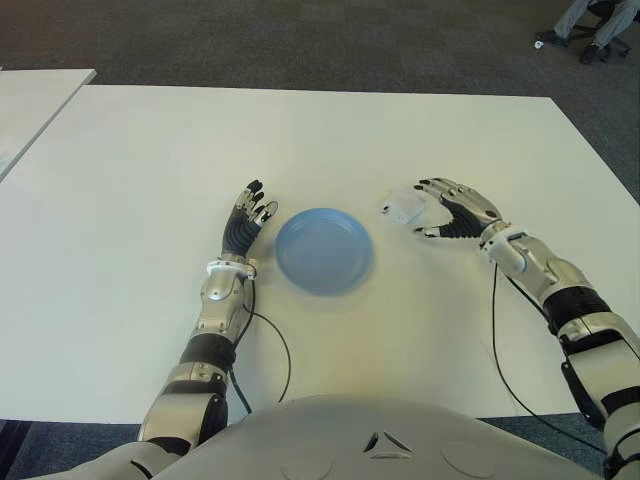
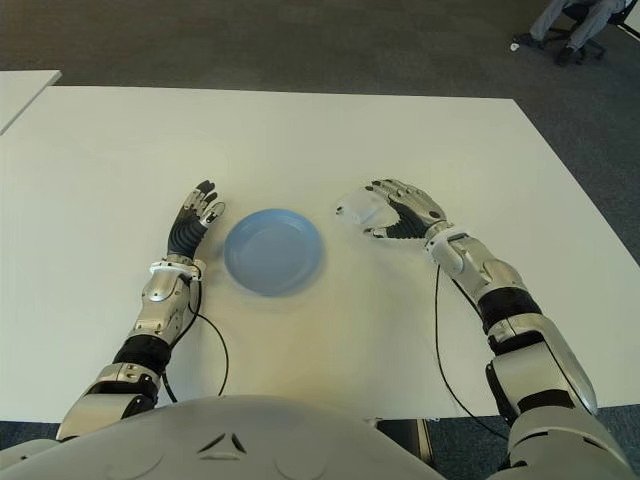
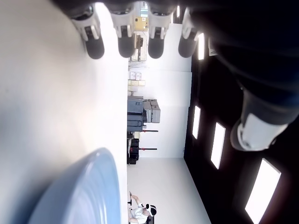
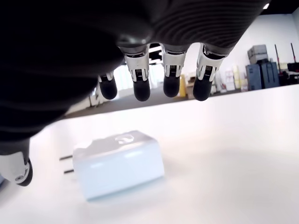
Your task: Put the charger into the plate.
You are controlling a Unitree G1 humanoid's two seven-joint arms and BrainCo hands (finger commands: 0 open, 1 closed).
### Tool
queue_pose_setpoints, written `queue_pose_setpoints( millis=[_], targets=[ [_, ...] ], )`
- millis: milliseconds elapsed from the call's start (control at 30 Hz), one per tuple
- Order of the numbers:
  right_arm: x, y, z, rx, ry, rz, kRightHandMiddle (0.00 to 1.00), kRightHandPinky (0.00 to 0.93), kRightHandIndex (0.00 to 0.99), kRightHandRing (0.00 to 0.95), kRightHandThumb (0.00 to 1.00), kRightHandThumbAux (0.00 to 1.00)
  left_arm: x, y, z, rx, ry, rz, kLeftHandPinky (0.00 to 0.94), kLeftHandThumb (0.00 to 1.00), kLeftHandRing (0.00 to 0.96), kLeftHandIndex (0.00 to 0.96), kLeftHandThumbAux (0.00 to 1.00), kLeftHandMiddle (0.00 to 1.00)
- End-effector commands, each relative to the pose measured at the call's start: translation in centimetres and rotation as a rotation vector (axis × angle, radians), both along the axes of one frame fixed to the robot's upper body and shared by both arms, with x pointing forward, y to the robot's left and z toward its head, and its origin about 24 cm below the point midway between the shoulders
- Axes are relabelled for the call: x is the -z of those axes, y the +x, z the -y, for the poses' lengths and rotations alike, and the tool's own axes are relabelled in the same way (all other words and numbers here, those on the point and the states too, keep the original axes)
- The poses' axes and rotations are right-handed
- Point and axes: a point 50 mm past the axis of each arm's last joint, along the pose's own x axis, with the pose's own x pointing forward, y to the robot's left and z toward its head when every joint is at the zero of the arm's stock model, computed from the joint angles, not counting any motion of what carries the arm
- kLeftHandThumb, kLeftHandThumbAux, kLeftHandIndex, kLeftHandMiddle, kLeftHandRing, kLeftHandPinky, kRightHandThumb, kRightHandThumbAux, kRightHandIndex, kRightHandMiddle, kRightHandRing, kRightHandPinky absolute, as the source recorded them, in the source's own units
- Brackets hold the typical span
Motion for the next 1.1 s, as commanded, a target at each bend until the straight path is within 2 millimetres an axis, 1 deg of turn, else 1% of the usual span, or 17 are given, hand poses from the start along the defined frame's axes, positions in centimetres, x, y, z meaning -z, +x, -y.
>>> queue_pose_setpoints(
  millis=[33, 233, 400, 600, 900, 1100],
  targets=[
    [0.7, -0.1, -1.0, 0.03, 0.032, 0.008, 0.0, 0.0, 0.0, 0.0, 0.144, 0.41, 1.2, -0.6, -0.2, -0.012, 0.008, -0.07, 0.024, 0.0, 0.005, 0.0, 0.571, 0.006],
    [0.7, 0.1, -2.2, 0.06, 0.069, 0.026, 0.0, 0.0, 0.0, 0.0, 0.214, 0.346, 1.3, -0.6, -0.1, -0.012, 0.011, -0.074, 0.023, 0.0, 0.004, 0.0, 0.563, 0.006],
    [0.7, 0.4, -3.3, 0.068, 0.094, 0.029, 0.0, 0.0, 0.0, 0.0, 0.249, 0.296, 1.3, -0.6, -0.1, -0.012, 0.01, -0.077, 0.02, 0.0, 0.004, 0.0, 0.562, 0.006],
    [0.5, 0.5, -4.6, 0.043, 0.102, 0.032, 0.0, 0.0, 0.0, 0.0, 0.247, 0.235, 1.4, -0.6, 0.0, -0.01, 0.01, -0.075, 0.021, 0.0, 0.003, 0.0, 0.565, 0.005],
    [0.2, 0.6, -5.6, 0.021, 0.095, 0.005, 0.0, 0.0, 0.0, 0.0, 0.255, 0.207, 1.4, -0.6, 0.1, -0.008, 0.014, -0.071, 0.015, 0.0, 0.0, 0.0, 0.561, 0.001],
    [0.7, 0.7, -6.0, 0.013, 0.064, -0.025, 0.0, 0.0, 0.0, 0.0, 0.256, 0.201, 1.4, -0.6, 0.1, -0.007, 0.016, -0.069, 0.014, 0.0, 0.0, 0.0, 0.559, 0.001]
  ],
)
